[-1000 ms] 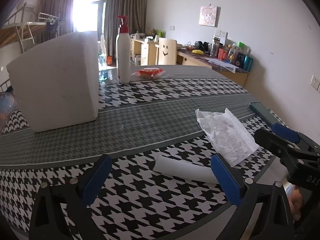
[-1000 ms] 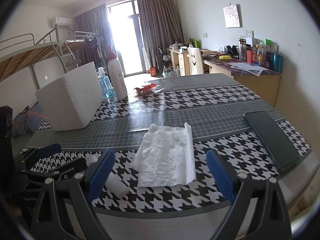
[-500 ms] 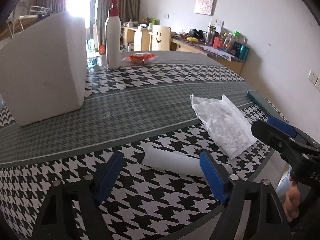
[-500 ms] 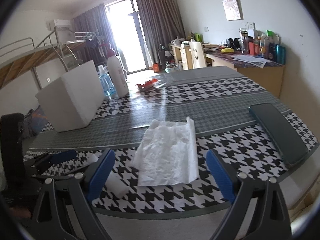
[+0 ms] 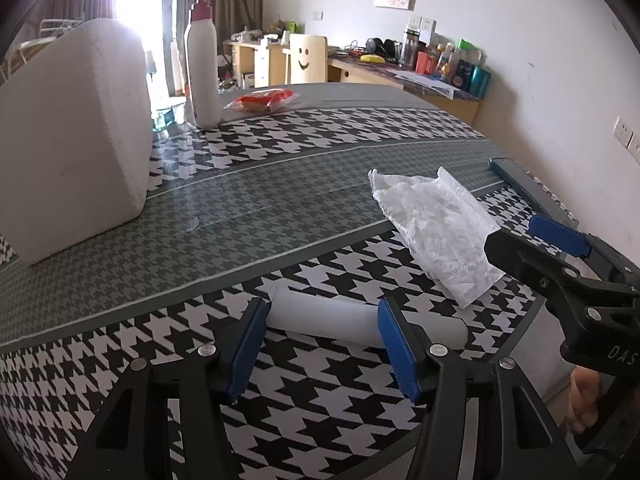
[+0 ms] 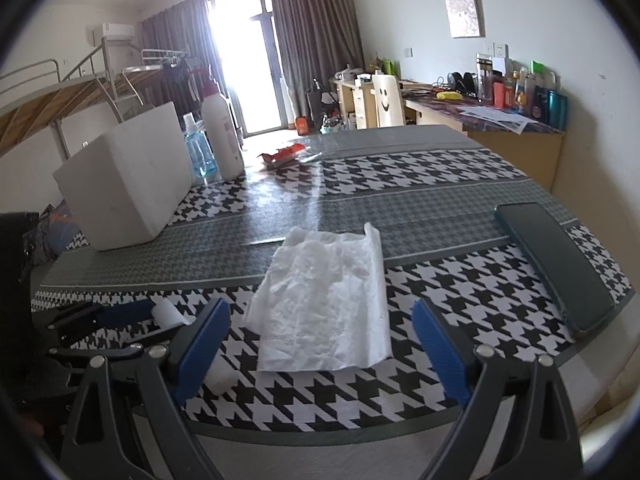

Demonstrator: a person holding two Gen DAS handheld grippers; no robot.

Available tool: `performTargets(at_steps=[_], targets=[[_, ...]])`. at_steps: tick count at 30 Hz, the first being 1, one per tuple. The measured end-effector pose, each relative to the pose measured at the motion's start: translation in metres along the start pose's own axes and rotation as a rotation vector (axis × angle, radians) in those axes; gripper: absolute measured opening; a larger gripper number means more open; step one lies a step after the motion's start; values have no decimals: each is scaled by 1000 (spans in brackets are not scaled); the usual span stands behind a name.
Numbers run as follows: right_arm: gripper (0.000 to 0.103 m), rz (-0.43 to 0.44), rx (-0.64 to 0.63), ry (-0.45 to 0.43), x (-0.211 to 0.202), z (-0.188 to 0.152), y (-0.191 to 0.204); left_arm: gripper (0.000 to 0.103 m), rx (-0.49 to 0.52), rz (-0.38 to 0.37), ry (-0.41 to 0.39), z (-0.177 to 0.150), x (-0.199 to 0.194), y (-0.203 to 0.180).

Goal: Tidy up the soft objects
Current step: 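Lower both tools toward the white foam roll and the white tissue, then grasp the white foam roll with the left tool while the right tool grasps the tissue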

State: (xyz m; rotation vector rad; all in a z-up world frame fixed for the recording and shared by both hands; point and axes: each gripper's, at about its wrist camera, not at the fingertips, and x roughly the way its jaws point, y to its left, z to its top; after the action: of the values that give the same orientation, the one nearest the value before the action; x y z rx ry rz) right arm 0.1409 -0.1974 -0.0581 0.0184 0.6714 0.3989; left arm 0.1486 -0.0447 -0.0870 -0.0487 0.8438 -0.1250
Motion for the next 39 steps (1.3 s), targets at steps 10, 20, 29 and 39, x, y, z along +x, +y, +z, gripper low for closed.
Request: performTargets(at_steps=[10, 20, 29, 39], targets=[[95, 12, 24, 22, 6, 1, -4, 18, 18, -52, 3, 4, 3, -6], [95, -3, 16, 58, 16, 0, -2, 15, -8, -96, -38, 5, -8, -3], [95, -14, -21, 69, 21, -3, 7, 15, -2, -102, -64, 7, -17, 2], [73, -53, -55, 134, 36, -4, 13, 15, -9, -93, -56, 4, -18, 7]])
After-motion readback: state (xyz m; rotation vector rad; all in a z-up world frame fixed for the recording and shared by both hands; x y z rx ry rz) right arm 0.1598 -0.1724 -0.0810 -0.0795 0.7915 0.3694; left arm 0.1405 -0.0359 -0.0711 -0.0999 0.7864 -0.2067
